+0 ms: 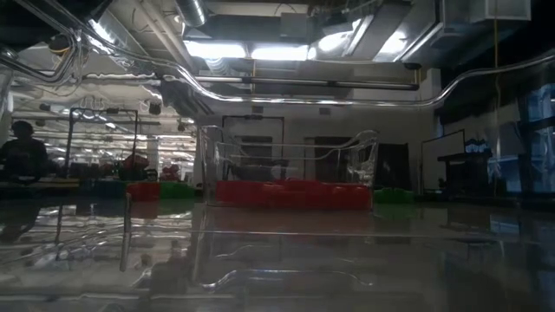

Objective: Sort blocks
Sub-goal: Put the red game piece into the top right transparent bin

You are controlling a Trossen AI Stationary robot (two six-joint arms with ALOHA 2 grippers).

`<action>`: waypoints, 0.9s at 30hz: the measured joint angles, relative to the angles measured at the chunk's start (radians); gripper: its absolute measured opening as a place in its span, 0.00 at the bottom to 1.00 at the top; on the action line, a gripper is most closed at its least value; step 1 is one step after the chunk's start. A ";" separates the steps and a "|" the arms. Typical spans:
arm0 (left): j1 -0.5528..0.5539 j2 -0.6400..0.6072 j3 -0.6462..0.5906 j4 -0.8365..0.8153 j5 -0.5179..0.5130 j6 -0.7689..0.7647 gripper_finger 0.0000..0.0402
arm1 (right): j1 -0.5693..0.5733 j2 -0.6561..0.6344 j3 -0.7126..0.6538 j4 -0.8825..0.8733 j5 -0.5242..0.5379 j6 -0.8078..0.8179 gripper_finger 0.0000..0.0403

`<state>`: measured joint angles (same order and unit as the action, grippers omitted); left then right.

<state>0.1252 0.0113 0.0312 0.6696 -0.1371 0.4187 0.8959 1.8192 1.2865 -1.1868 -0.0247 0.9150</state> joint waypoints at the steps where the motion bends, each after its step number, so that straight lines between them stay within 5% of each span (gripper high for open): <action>1: 0.000 0.000 0.000 0.000 0.000 0.000 0.01 | -0.013 -0.001 0.019 -0.010 0.018 -0.002 0.42; 13: 0.000 0.000 0.000 0.001 0.000 0.007 0.01 | -0.219 -0.004 0.260 -0.279 0.234 -0.192 0.42; 21: 0.000 0.000 0.000 0.002 0.000 0.008 0.01 | -0.423 -0.004 0.360 -0.265 0.438 -0.480 0.42; 27: 0.000 0.000 0.000 0.002 0.000 0.007 0.01 | -0.621 -0.004 0.362 -0.154 0.461 -0.735 0.42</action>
<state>0.1253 0.0110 0.0315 0.6716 -0.1371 0.4261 0.2745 1.8149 1.6482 -1.3405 0.4358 0.1797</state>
